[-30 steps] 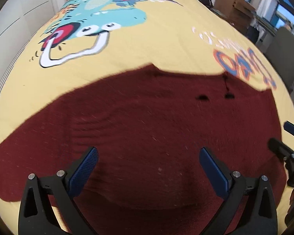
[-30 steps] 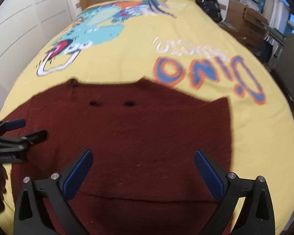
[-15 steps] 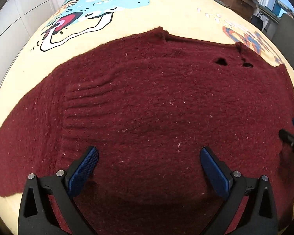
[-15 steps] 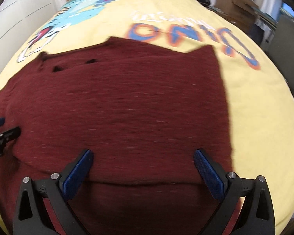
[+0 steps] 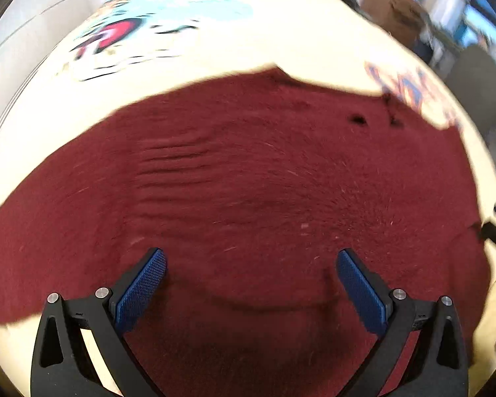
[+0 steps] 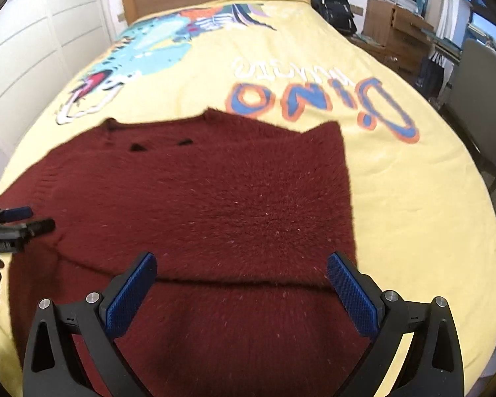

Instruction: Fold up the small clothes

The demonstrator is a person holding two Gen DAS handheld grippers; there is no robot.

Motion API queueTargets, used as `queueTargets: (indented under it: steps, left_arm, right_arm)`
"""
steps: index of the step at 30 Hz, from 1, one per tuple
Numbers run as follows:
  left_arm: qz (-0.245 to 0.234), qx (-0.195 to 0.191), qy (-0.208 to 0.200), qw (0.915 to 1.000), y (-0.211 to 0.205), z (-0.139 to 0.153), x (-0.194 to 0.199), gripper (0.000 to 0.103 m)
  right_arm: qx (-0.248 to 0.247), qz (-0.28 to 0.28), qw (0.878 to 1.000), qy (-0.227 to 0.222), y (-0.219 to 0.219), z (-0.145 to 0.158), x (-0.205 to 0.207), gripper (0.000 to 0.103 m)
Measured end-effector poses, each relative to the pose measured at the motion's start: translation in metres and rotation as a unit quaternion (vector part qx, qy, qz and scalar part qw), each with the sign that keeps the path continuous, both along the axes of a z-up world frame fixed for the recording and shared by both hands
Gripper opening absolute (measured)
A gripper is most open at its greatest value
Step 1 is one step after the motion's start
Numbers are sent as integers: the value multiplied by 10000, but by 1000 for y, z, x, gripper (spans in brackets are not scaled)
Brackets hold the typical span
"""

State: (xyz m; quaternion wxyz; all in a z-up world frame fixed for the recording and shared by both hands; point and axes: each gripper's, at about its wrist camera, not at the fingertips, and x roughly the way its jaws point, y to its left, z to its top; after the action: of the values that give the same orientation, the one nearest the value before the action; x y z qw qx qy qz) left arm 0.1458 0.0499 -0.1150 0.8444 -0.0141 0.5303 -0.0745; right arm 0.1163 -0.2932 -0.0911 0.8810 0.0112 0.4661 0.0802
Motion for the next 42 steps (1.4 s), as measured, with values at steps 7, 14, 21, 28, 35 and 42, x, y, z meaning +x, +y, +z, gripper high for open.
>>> queueTargets:
  steps: [7,14,21,28,35,42]
  left_arm:
    - [1731,-185,-23,9847,135,31,-34,102]
    - [3764,-569,297,9242,281,22,-78,102]
    - [4704,-572,559,8788,345,-5,-92,102]
    - [5113,-708,590,8544,391,-30,-97,101]
    - [4828,-660,400,8723,394,-26,-83,21]
    - [4473,-607,159,8922,365,5,-68,11]
  right_arm:
    - [149,-303,9993,-167,-19,22,-27,103]
    - [87,-431,9990,41,-27,17,-41,102]
    - [1,-735,9970,233,-41,9,-43,102]
    - [-96,-799,9962,331,-43,5,-44,103]
    - [-33,-750,9965,356,-40,0,-42,103]
    - [35,-744,9968,277,-44,7,-42,103]
